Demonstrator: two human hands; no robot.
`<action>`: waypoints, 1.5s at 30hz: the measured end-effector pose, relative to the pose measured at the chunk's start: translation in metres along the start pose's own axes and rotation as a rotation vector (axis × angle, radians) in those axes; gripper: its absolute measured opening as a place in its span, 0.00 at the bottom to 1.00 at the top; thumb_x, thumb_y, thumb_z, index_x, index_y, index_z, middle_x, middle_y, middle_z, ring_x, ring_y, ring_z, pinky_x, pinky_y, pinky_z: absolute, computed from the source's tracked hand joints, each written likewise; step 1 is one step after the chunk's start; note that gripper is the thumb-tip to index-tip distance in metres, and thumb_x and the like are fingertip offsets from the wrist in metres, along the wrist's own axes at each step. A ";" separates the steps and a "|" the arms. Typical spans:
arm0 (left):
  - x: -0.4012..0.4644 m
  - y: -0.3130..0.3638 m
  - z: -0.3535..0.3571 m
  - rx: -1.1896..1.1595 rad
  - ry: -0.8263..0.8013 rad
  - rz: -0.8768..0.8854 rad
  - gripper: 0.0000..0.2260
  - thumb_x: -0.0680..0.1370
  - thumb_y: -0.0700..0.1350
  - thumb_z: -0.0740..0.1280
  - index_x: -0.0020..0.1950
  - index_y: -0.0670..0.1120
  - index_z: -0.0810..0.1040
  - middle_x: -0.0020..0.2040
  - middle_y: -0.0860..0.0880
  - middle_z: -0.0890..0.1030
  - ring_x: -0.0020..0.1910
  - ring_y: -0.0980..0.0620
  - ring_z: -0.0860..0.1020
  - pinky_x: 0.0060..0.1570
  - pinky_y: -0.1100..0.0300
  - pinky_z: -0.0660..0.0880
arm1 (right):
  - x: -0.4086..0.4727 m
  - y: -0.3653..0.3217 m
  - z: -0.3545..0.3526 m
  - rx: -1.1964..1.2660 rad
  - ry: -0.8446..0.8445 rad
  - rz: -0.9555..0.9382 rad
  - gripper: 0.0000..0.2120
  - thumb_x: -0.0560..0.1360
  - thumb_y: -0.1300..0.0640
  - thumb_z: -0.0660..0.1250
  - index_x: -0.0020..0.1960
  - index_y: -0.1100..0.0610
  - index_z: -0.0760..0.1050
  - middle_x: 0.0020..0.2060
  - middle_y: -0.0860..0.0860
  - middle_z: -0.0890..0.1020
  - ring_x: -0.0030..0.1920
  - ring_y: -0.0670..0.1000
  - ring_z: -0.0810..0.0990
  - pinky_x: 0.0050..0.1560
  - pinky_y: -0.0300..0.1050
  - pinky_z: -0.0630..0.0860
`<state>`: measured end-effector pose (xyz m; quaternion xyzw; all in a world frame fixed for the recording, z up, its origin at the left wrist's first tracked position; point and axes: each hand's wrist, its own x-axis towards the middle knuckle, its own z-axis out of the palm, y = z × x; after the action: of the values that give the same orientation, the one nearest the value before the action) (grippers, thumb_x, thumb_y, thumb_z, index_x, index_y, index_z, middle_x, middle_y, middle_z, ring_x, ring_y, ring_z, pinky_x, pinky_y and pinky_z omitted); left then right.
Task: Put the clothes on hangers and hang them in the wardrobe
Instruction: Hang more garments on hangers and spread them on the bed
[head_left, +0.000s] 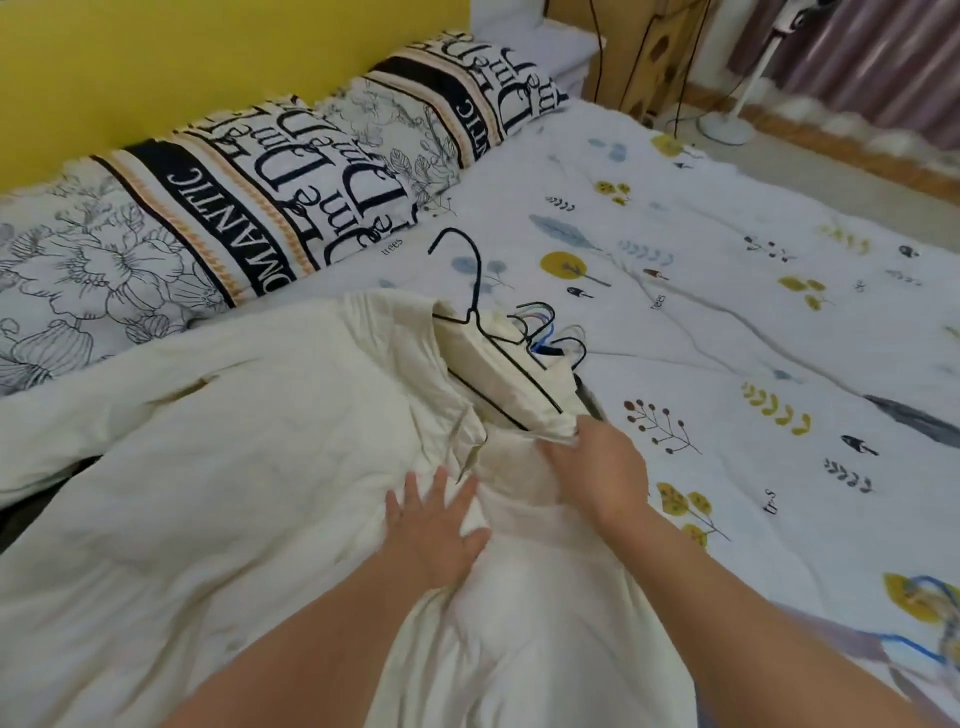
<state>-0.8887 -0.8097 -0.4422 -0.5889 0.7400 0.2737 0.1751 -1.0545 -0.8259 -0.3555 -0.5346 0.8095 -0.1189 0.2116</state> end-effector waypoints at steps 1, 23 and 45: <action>-0.007 0.002 -0.011 -0.026 0.008 0.020 0.29 0.80 0.58 0.52 0.76 0.55 0.43 0.78 0.49 0.44 0.75 0.40 0.46 0.72 0.45 0.45 | -0.009 -0.004 -0.006 -0.022 0.021 -0.025 0.15 0.74 0.45 0.62 0.46 0.57 0.76 0.43 0.53 0.81 0.46 0.57 0.78 0.41 0.45 0.70; -0.359 -0.089 -0.216 -0.055 1.212 -0.163 0.14 0.74 0.42 0.66 0.59 0.42 0.76 0.64 0.41 0.74 0.64 0.38 0.69 0.62 0.47 0.62 | -0.281 -0.076 -0.189 0.267 0.250 -0.404 0.15 0.70 0.54 0.66 0.29 0.55 0.63 0.22 0.51 0.68 0.28 0.53 0.65 0.30 0.45 0.62; -0.610 -0.353 -0.229 0.183 1.419 -0.477 0.06 0.68 0.40 0.65 0.33 0.41 0.71 0.22 0.42 0.72 0.20 0.41 0.72 0.27 0.65 0.57 | -0.433 -0.328 -0.157 0.461 0.182 -0.864 0.10 0.75 0.62 0.65 0.51 0.50 0.77 0.42 0.45 0.82 0.46 0.49 0.79 0.44 0.40 0.70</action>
<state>-0.3829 -0.5319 0.0234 -0.7513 0.5474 -0.2793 -0.2406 -0.7139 -0.5654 0.0133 -0.7480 0.4818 -0.4177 0.1840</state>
